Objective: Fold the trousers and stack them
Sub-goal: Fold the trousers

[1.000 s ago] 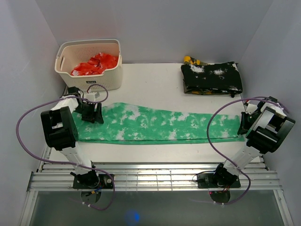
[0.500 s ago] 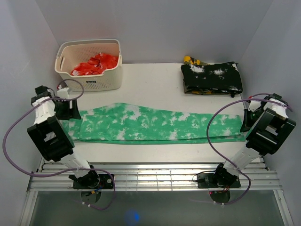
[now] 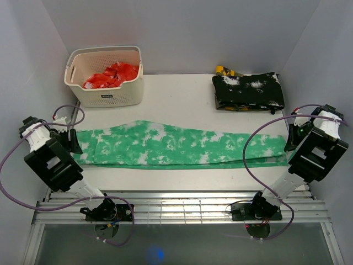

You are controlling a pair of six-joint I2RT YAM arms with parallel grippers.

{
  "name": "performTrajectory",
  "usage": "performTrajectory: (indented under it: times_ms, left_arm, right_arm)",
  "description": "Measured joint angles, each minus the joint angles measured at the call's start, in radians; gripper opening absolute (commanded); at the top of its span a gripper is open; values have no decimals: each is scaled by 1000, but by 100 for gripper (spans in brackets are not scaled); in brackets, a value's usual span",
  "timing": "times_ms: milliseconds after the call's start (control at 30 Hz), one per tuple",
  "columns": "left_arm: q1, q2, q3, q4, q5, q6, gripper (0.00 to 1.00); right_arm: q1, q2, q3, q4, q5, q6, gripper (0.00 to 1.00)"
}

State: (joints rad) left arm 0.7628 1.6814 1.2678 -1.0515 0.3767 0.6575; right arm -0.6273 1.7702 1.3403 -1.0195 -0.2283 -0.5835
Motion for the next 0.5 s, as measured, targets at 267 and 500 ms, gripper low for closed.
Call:
performTrajectory:
  times_ms: [267,500]
  left_arm:
    - [-245,-161,-13,-107,287,176,67]
    - [-738,-426,-233,-38,324,290,48]
  right_arm:
    - [0,-1,18,-26,-2,-23,8]
    - [0,-1,18,-27,7,-26,8]
